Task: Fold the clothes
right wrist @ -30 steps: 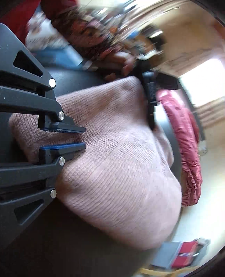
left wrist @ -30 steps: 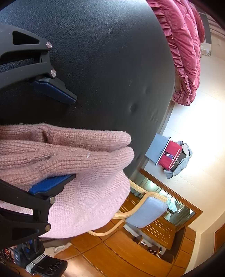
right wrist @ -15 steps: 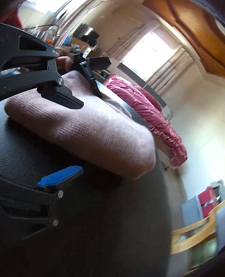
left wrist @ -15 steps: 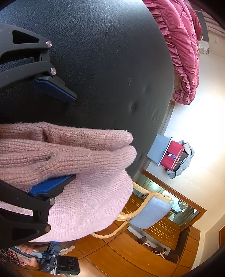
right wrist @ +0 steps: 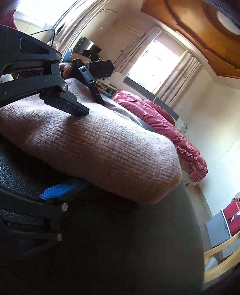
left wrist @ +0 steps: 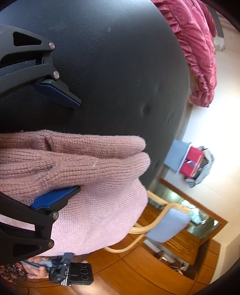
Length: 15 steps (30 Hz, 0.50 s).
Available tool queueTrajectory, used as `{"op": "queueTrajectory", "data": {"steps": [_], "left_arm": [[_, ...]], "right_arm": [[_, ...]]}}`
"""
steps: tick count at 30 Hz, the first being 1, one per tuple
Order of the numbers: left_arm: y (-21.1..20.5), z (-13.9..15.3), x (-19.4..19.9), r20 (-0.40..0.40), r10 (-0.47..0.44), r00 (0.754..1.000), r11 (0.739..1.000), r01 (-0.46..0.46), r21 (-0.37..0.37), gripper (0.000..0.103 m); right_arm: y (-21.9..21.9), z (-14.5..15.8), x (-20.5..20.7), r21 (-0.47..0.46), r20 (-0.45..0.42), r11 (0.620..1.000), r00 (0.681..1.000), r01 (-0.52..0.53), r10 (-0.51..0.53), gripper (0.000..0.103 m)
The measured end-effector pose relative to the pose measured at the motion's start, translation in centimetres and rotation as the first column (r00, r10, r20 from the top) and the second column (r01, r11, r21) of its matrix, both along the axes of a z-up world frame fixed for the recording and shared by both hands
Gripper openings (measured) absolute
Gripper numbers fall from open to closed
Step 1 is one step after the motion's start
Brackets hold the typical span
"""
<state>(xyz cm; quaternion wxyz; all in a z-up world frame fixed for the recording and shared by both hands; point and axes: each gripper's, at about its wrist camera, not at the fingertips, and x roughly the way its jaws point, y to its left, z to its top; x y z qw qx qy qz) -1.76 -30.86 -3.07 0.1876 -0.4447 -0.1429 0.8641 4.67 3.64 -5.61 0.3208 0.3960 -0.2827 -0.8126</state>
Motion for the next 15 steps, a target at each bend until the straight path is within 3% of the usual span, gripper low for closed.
{"op": "queueTrajectory", "data": {"steps": [5,8,13,15], "left_arm": [[-0.8,0.3,-1.6,0.089,-0.037,0.995,0.998,0.032,0.053,0.085],[-1.3,0.2,-2.1,0.1,-0.069,0.993,0.994,0.061,0.087,0.085],[-3.0,-0.4,-2.3,0.089,-0.067,0.994,0.969,0.043,0.243,0.086],[-3.3,-0.7,-2.1,0.074,-0.061,0.995,0.963,0.039,0.267,0.086]], "right_arm": [[0.4,-0.2,0.1,-0.018,0.0,1.0,1.0,0.001,-0.001,0.072],[0.6,-0.3,0.3,-0.022,-0.001,1.0,1.0,0.001,-0.001,0.072],[1.2,-0.7,0.3,-0.036,-0.002,0.999,1.0,-0.001,0.001,0.072],[1.3,-0.8,0.6,-0.041,-0.002,0.999,1.0,-0.001,0.001,0.072]]}}
